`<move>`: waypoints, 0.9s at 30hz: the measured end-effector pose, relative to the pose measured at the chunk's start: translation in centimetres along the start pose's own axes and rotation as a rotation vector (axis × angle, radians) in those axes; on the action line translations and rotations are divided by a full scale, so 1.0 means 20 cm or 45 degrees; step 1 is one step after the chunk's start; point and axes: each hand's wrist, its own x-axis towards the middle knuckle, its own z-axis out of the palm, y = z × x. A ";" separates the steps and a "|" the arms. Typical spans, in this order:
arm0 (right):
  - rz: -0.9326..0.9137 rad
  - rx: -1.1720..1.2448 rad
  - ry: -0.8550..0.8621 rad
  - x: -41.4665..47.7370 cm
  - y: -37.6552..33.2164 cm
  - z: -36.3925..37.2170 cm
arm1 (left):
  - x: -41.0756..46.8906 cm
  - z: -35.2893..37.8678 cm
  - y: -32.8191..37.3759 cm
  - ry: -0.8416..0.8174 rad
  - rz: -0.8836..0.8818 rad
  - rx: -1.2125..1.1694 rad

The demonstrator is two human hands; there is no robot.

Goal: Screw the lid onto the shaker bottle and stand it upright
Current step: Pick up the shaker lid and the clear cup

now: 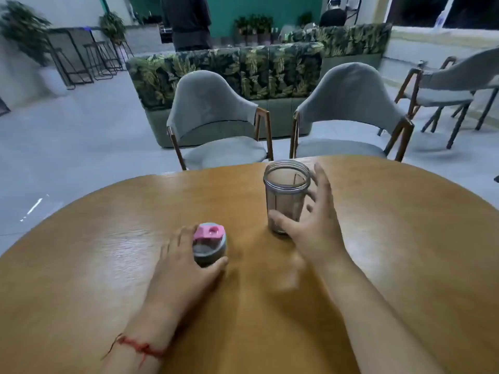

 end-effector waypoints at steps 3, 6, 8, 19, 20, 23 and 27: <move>0.204 0.156 -0.054 -0.11 0.07 0.02 | -0.04 0.02 0.00 -0.043 0.027 0.072; 0.218 0.072 -0.057 -0.16 0.11 0.08 | -0.03 0.05 0.07 0.008 -0.021 -0.001; 0.179 0.033 -0.052 -0.15 0.12 0.12 | 0.00 0.06 0.12 0.031 -0.051 -0.046; -0.284 -0.179 -0.047 0.11 0.22 0.20 | 0.43 0.11 0.16 0.021 0.027 -1.336; -0.335 -0.234 -0.044 0.12 0.22 0.19 | 0.43 0.12 0.15 0.005 0.044 -1.381; -0.380 -0.328 -0.077 0.14 0.25 0.19 | 0.48 0.14 0.09 -0.048 0.081 -1.530; -0.510 -0.525 -0.050 0.12 0.25 0.21 | 0.48 0.15 0.05 -0.149 0.108 -1.506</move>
